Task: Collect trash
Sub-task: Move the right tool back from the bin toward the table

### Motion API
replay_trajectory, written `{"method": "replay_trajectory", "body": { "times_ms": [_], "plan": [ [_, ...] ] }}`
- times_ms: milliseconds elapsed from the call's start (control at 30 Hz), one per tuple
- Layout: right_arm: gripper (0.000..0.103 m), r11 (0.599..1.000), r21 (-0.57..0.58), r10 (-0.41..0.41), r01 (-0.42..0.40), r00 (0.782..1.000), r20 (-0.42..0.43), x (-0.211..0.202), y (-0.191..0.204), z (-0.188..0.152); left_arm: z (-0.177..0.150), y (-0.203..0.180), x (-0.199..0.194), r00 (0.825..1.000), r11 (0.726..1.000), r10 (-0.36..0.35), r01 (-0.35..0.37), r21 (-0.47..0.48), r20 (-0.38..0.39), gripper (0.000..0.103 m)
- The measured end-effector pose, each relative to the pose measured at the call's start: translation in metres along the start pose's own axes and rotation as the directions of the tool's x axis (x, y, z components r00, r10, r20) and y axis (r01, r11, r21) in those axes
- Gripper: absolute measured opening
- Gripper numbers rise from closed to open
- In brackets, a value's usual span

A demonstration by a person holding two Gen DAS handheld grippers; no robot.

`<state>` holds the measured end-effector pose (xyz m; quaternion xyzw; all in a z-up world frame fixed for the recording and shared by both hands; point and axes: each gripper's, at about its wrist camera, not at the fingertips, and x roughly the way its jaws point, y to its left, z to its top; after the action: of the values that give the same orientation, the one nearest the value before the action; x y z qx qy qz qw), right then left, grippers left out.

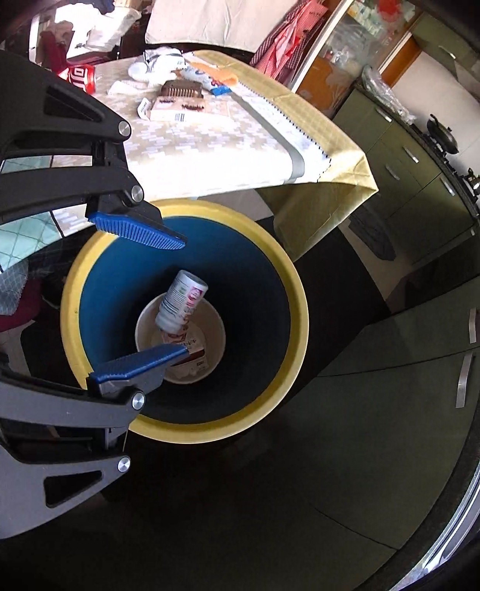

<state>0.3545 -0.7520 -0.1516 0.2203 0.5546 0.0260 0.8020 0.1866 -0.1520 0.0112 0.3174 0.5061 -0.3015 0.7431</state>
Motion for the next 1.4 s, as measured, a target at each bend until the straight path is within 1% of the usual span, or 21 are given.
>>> {"method": "replay_trajectory", "body": {
  "times_ms": [100,167,300,500,600,667,733,833,933,967,1000,1033,1067,1167,1233,1267,1300,1400],
  "plan": [
    [0.054,0.998,0.001,0.062,-0.062,0.997,0.052,-0.028,-0.007,-0.021,0.025,-0.017,-0.001,1.000,0.999,-0.009,0.008,0.051,0.018,0.005],
    [0.054,0.997,0.003,0.082,-0.083,0.992,0.093,-0.046,-0.017,-0.038,0.045,-0.031,0.000,0.999,0.996,-0.016,0.014,0.090,0.027,0.005],
    [0.054,0.996,0.023,0.083,-0.088,0.984,0.159,-0.076,-0.045,-0.082,0.089,-0.060,0.008,0.998,0.986,-0.037,0.029,0.165,0.045,0.005],
    [0.055,0.991,0.099,0.076,-0.094,0.983,0.167,-0.086,-0.091,-0.144,0.172,-0.120,0.038,0.992,0.960,-0.096,0.070,0.271,0.081,0.005],
    [0.055,0.987,0.135,0.065,-0.088,0.983,0.169,-0.088,-0.111,-0.166,0.213,-0.153,0.066,0.990,0.945,-0.119,0.089,0.313,0.076,0.005],
    [0.055,0.985,0.149,0.064,-0.091,0.983,0.174,-0.090,-0.121,-0.175,0.237,-0.175,0.092,0.992,0.938,-0.107,0.080,0.338,0.061,0.005],
    [0.055,0.983,0.162,0.060,-0.090,0.982,0.180,-0.094,-0.131,-0.182,0.256,-0.195,0.119,0.995,0.932,-0.095,0.075,0.354,0.041,0.005],
    [0.055,0.981,0.173,0.059,-0.091,0.981,0.185,-0.097,-0.142,-0.188,0.275,-0.217,0.155,0.996,0.930,-0.086,0.073,0.360,0.019,0.006],
    [0.056,0.982,0.170,0.054,-0.086,0.982,0.183,-0.099,-0.146,-0.189,0.285,-0.232,0.181,0.997,0.929,-0.082,0.080,0.361,-0.009,0.008],
    [0.056,0.982,0.168,0.051,-0.082,0.982,0.181,-0.099,-0.146,-0.189,0.287,-0.235,0.185,0.997,0.929,-0.080,0.081,0.361,-0.018,0.015],
    [0.056,0.983,0.164,0.051,-0.080,0.983,0.178,-0.100,-0.145,-0.189,0.288,-0.238,0.188,0.997,0.930,-0.076,0.079,0.359,-0.021,0.029],
    [0.056,0.984,0.159,0.053,-0.081,0.983,0.177,-0.100,-0.145,-0.189,0.287,-0.238,0.187,0.997,0.931,-0.079,0.081,0.356,-0.019,0.036],
    [0.056,0.984,0.156,0.053,-0.082,0.983,0.177,-0.100,-0.145,-0.188,0.286,-0.238,0.183,0.996,0.931,-0.091,0.091,0.352,-0.016,0.040],
    [0.056,0.986,0.146,0.050,-0.076,0.984,0.174,-0.099,-0.142,-0.187,0.276,-0.230,0.165,0.993,0.935,-0.118,0.111,0.338,0.000,0.040],
    [0.056,0.989,0.132,0.049,-0.072,0.985,0.167,-0.097,-0.137,-0.186,0.264,-0.218,0.146,0.989,0.942,-0.143,0.129,0.309,0.025,0.040],
    [0.056,0.990,0.124,0.048,-0.069,0.985,0.163,-0.097,-0.134,-0.186,0.255,-0.210,0.134,0.985,0.946,-0.168,0.152,0.286,0.033,0.043],
    [0.056,0.991,0.114,0.046,-0.065,0.987,0.157,-0.096,-0.130,-0.185,0.245,-0.200,0.122,0.980,0.949,-0.191,0.172,0.263,0.048,0.049],
    [0.056,0.996,0.069,0.039,-0.049,0.991,0.131,-0.090,-0.111,-0.179,0.209,-0.167,0.089,0.972,0.962,-0.217,0.197,0.188,0.093,0.063]
  ]
}}
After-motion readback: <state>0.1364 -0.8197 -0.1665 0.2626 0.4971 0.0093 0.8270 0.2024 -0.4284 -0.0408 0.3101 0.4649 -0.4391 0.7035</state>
